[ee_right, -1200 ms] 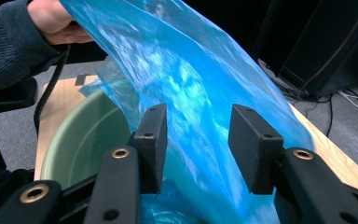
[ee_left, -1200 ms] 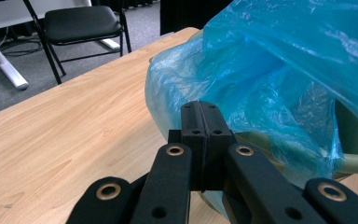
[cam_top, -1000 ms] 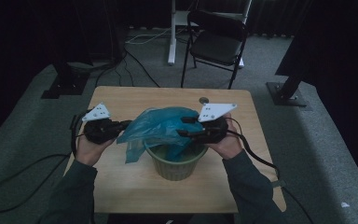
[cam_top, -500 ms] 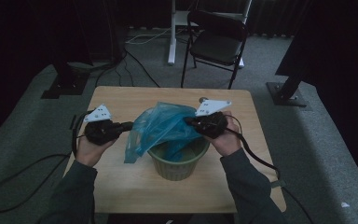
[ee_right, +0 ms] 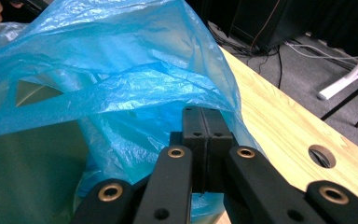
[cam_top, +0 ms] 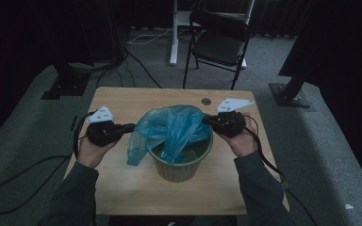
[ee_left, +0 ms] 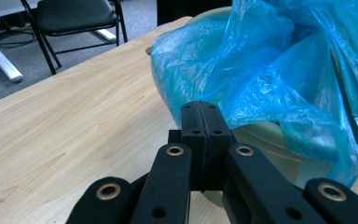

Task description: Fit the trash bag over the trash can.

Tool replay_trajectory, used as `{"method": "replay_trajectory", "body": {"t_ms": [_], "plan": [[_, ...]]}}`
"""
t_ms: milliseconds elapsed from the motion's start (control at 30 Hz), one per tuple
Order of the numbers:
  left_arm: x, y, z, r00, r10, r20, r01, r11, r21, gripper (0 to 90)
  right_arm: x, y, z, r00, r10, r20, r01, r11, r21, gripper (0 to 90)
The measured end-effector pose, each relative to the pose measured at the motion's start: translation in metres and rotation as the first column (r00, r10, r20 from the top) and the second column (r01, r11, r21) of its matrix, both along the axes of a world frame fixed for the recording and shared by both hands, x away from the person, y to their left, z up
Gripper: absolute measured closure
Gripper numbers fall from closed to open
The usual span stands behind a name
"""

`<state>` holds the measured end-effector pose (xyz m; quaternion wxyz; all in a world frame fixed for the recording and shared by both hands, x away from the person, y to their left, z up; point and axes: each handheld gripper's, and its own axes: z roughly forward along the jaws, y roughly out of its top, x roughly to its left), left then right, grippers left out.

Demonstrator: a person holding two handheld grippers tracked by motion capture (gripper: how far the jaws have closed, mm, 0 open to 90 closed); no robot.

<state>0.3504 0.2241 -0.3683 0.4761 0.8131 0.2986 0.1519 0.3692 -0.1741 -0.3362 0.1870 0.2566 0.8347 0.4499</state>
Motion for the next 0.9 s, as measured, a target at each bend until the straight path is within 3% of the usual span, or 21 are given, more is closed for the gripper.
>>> {"method": "replay_trajectory", "body": {"t_ms": [233,500,733,900], "plan": [[-0.002,-0.003,0.003,0.9997,-0.023,0.006,0.023,0.9997,-0.001,87.0,0.002,0.004,-0.009,0.9995,0.009,-0.032,-0.009,1.0,-0.02,89.9],[-0.002,-0.005,0.012,0.9993,-0.018,0.033,0.018,0.9998,-0.011,75.6,0.004,0.009,-0.017,0.9974,0.025,-0.067,-0.028,0.999,-0.034,89.9],[0.002,-0.018,0.029,0.9969,-0.042,0.067,0.043,0.999,-0.015,66.6,0.004,0.007,-0.017,0.997,0.034,-0.069,-0.036,0.999,-0.021,89.9],[0.013,-0.037,0.041,0.9932,-0.088,0.076,0.088,0.9961,-0.005,58.8,0.003,0.006,-0.015,0.9966,0.048,-0.066,-0.048,0.999,-0.004,89.9]]}}
